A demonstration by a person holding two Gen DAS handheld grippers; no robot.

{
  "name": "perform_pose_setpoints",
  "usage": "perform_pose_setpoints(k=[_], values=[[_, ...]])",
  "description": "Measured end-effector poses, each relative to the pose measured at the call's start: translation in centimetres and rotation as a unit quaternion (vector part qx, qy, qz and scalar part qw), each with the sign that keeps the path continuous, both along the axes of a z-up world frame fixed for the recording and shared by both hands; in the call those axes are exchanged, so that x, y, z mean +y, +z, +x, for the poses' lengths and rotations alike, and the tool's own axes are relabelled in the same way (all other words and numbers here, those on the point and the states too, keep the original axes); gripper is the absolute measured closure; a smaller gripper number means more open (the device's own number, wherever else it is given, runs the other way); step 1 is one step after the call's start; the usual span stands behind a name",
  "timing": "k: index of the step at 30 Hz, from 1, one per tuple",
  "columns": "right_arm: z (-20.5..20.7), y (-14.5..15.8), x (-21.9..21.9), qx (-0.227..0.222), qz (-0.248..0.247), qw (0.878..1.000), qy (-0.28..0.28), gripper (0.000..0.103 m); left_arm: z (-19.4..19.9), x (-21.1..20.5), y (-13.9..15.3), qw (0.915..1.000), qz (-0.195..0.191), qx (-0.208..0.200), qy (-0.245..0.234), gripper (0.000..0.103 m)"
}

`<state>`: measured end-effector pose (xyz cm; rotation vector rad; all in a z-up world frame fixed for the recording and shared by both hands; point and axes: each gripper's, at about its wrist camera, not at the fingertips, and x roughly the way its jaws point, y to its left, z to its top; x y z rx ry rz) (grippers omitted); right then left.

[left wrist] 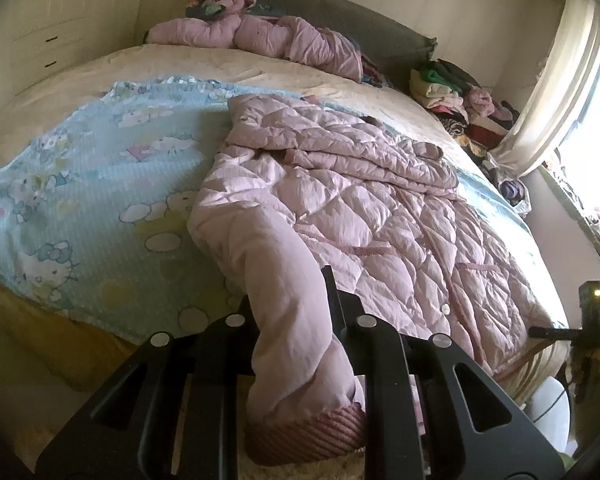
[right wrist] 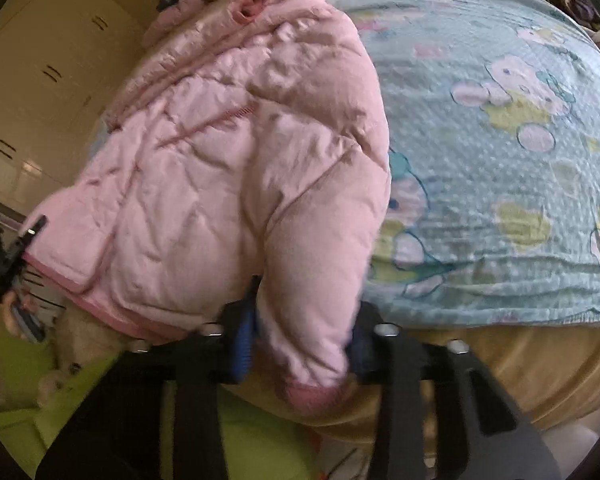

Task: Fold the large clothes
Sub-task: 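Grasp the ribbed hem with the right tool beside the left tool, then lift the hem with both tools and carry it over toward the collar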

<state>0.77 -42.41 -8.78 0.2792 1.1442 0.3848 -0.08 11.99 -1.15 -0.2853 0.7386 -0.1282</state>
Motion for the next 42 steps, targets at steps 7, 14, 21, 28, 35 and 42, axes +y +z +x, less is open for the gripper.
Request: perform_pose_setpoints(k=[7, 14, 21, 28, 35, 42], values=[[0.2, 6.6, -0.1, -0.120, 0.069, 0.990, -0.004, 0.084, 0.7, 0.5, 1.4, 0.9998, -0.009, -0.016, 0.008, 0.091], [2.2, 10.0, -0.2, -0.184, 0.108, 0.977, -0.024, 0.085, 1.9, 1.2, 3.2, 0.9988, -0.014, -0.039, 0.024, 0.091], [5.9, 11.3, 0.0, -0.195, 0.130, 0.971, -0.051, 0.085, 3.3, 1.6, 4.7, 0.9980, -0.007, -0.053, 0.033, 0.091], [8.3, 13.6, 0.5, -0.227, 0.125, 0.965, -0.049, 0.085, 4.9, 2.7, 5.7, 0.9967, -0.016, -0.065, 0.047, 0.091], [10.5, 15.3, 0.3, -0.248, 0.131, 0.958, -0.060, 0.085, 6.9, 3.6, 6.9, 0.9954, -0.019, -0.074, 0.058, 0.091], [12.8, 17.1, 0.5, -0.265, 0.136, 0.952, -0.069, 0.085, 9.0, 4.0, 8.2, 0.9949, -0.013, -0.079, 0.061, 0.091]])
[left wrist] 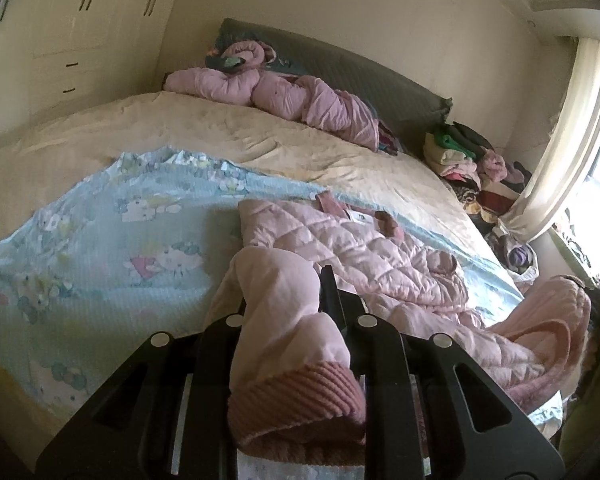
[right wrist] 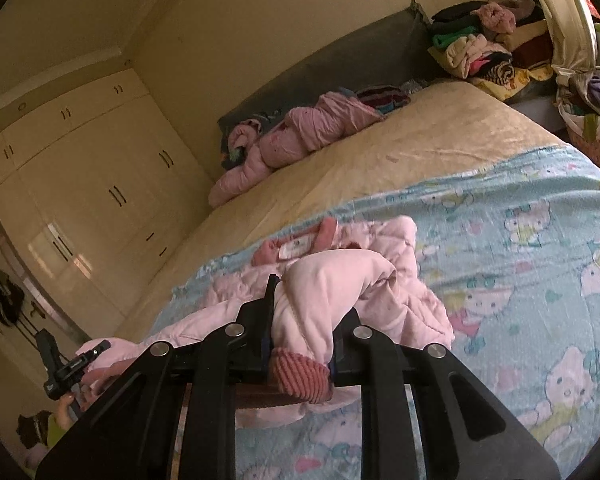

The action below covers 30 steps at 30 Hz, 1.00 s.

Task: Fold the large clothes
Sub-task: 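Lift the hem with both tools and carry it over toward the collar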

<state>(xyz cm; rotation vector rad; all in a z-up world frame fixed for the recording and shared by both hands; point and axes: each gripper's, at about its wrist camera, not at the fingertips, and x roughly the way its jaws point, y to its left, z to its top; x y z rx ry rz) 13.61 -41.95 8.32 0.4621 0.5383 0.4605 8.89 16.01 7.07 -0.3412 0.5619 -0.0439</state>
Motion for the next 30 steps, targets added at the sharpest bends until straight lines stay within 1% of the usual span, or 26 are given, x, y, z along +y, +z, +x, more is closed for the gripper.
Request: perform_pose_setpoints(k=[10, 16, 22, 30], values=[[3.4, 2.0, 0.6, -0.011, 0.007, 1.000, -0.015, 0.085, 2.9, 0.4, 1.8, 1.0000, 0.003, -0.001, 0.003, 0.090], [5.2, 2.9, 0.9, -0.016, 0.015, 0.999, -0.023, 0.085, 4.6, 0.9, 2.2, 0.9999, 0.001, 0.004, 0.011, 0.090], [7.2, 2.8, 1.3, -0.012, 0.021, 0.999, -0.032, 0.085, 6.6, 1.1, 1.9, 0.9998, 0.004, 0.010, 0.019, 0.090], [9.7, 2.0, 1.7, 0.004, 0.029, 0.998, -0.049, 0.085, 9.0, 1.2, 0.8, 0.9993, 0.014, 0.020, 0.030, 0.089]])
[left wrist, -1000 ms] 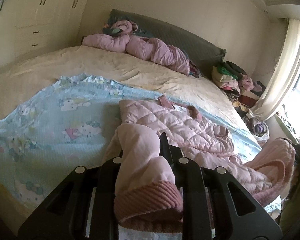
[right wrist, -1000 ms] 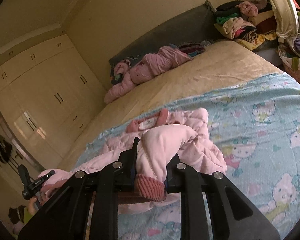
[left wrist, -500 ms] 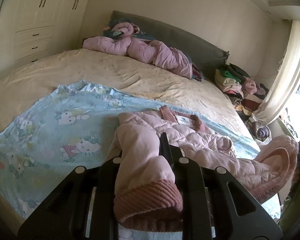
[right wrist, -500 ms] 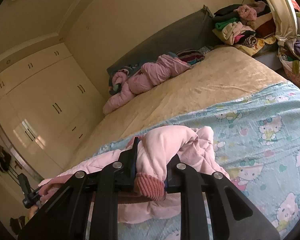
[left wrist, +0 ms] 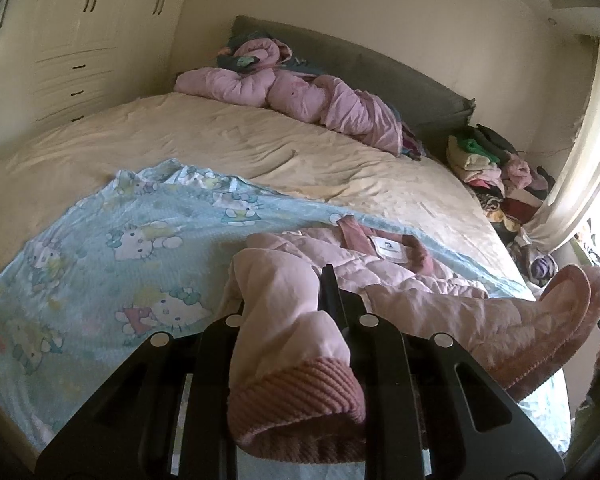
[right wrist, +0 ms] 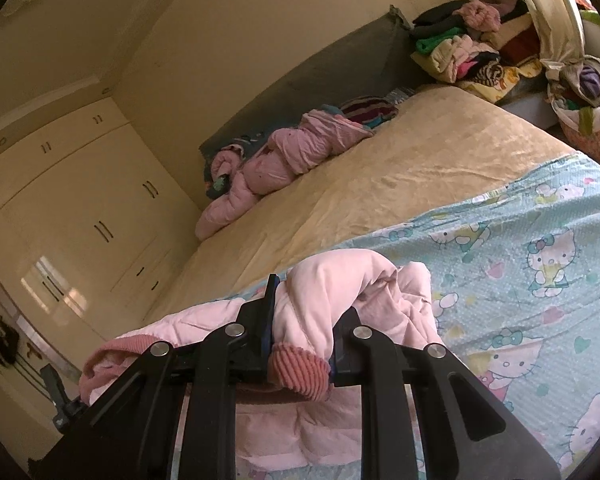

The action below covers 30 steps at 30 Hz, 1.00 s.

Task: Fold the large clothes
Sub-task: 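Lift the hem with both tools and carry it over toward the collar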

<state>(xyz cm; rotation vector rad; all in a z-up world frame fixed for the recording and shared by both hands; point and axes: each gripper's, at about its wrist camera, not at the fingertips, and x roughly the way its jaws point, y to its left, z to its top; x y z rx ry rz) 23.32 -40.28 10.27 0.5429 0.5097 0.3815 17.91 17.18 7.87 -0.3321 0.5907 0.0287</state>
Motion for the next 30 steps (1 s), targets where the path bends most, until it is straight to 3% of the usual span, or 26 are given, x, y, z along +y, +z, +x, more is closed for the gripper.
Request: perform_pose_setpoints(k=[16, 30], values=[[5.3, -3.6, 0.8, 0.051, -0.001, 0.998, -0.041, 0.085, 4.4, -0.8, -2.7, 0.9988, 0.040, 0.026, 0.008, 0.088], [9.3, -6.0, 1.7, 0.093, -0.011, 0.994, -0.059, 0.083, 7.0, -0.8, -5.1, 0.9981, 0.039, 0.047, 0.006, 0.088]])
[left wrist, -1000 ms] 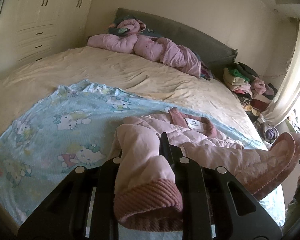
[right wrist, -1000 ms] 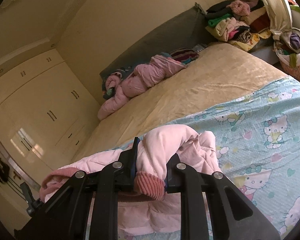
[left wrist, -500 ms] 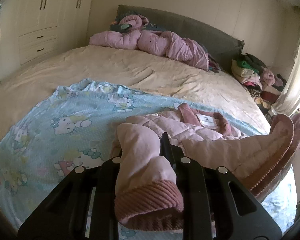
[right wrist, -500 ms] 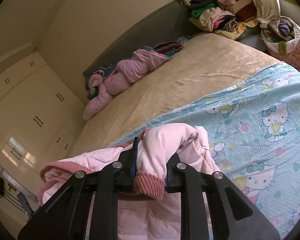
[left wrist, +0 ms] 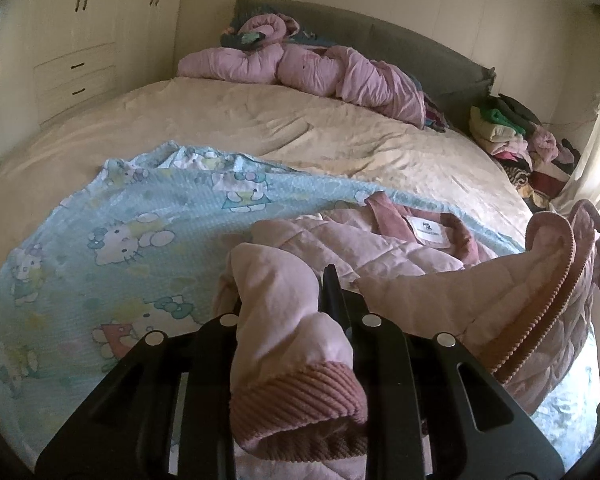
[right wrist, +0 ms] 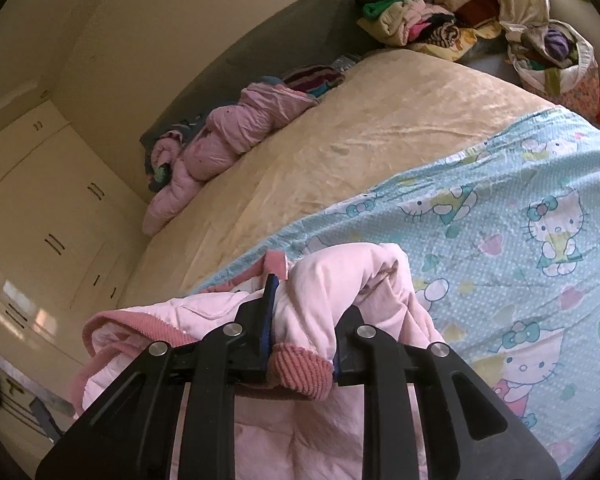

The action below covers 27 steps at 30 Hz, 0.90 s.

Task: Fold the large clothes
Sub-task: 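Lift the hem with both tools and carry it over toward the collar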

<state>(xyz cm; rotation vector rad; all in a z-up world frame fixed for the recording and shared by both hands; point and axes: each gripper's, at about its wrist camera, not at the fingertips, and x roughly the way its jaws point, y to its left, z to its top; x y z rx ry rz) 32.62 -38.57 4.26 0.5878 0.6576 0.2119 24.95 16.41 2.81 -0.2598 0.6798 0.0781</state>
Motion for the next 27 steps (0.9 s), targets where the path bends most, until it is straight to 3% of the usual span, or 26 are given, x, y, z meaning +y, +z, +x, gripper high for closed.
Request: perform_pose_setpoints(k=[13, 15, 19, 27], values=[[1.8, -0.8, 0.7, 0.026, -0.003, 1.000, -0.005, 0.079, 2.2, 0.7, -1.9, 0.9993, -0.021, 0.031, -0.005, 0.087], [2.0, -0.8, 0.7, 0.026, 0.006, 1.000, -0.002, 0.072, 2.1, 0.6, -1.9, 0.9994, -0.019, 0.029, -0.006, 0.087], [1.2, -0.3, 0.4, 0.002, 0.037, 0.999, 0.011, 0.034, 2.1, 0.7, -1.7, 0.9995, -0.019, 0.026, -0.009, 0.086], [-1.4, 1.3, 2.5, -0.038, -0.015, 0.998, 0.049, 0.025, 1.7, 0.4, -1.5, 0.9995, -0.022, 0.020, -0.013, 0.079]])
